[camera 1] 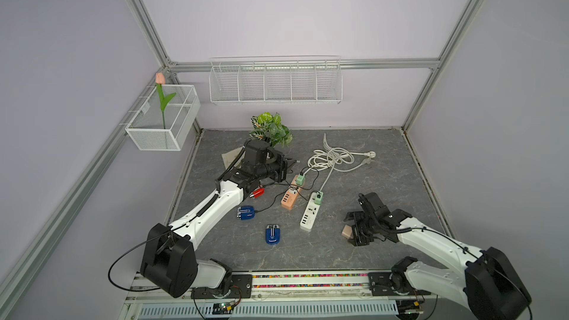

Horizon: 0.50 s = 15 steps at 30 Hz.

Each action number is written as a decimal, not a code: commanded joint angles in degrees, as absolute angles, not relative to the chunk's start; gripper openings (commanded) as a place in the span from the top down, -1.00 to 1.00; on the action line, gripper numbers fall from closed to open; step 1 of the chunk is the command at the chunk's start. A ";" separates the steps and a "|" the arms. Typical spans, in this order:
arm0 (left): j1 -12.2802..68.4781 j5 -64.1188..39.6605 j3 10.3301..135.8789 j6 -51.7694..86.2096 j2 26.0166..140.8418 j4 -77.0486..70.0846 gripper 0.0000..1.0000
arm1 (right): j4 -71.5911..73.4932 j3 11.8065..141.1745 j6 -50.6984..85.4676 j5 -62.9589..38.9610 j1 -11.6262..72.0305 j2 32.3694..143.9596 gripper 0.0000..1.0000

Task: Charge the electric shaver
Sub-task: Pick up the plug from the center of the board.

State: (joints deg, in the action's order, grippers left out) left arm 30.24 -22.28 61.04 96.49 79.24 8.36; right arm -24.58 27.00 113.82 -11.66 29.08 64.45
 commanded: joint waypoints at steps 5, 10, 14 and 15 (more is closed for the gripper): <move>30.36 -21.97 60.03 97.94 78.10 8.61 1.00 | -29.06 29.87 124.43 -9.05 25.18 66.88 -0.43; 30.35 -22.13 60.12 97.91 78.44 8.52 1.00 | -29.41 33.04 120.03 -11.99 25.12 71.90 -0.41; 30.38 -21.93 59.91 97.73 78.26 9.30 1.00 | -35.20 36.22 115.54 -12.99 25.20 73.82 -0.44; 30.35 -21.82 59.77 97.82 78.14 9.32 1.00 | -36.19 36.50 115.16 -12.84 25.15 73.91 -0.44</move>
State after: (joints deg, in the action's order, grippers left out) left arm 30.24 -22.28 60.73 96.47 79.11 8.56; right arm -30.15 35.03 112.99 -12.78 25.30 73.38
